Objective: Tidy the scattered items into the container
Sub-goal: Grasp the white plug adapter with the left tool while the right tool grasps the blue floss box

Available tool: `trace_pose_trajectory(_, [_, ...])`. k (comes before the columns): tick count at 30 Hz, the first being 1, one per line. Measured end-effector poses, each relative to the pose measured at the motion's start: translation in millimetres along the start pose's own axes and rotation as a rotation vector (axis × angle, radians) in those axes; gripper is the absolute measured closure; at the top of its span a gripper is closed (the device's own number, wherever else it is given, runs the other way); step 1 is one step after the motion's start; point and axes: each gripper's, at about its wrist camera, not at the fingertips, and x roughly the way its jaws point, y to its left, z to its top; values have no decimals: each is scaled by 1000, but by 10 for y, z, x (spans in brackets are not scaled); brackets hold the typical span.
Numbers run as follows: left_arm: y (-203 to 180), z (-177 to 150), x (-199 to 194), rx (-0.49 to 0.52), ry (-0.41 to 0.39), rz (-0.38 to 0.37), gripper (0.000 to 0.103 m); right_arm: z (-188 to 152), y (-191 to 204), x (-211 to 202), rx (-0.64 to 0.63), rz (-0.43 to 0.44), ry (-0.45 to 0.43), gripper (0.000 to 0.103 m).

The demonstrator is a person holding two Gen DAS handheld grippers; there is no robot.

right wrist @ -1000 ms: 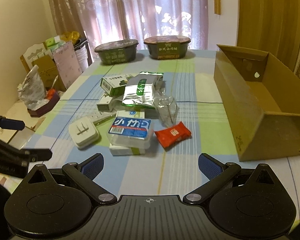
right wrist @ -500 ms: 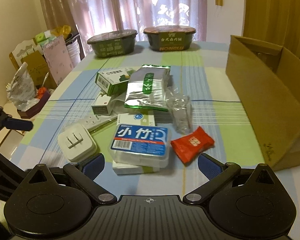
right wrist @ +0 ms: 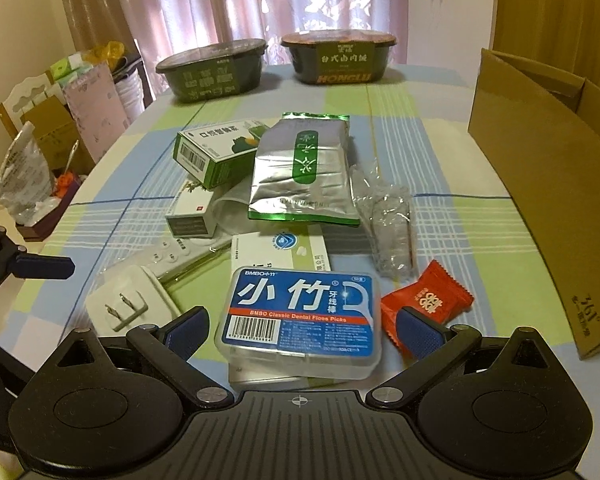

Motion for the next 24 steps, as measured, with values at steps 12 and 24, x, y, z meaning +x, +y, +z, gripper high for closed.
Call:
trace_pose_trajectory(12, [-120, -33, 118, 45, -25, -11, 6, -15, -9, 67, -8, -6, -5, 14])
trace_pose_trajectory(24, [-142, 42, 252, 86, 17, -5, 41, -87, -116, -61, -21, -14, -15, 14])
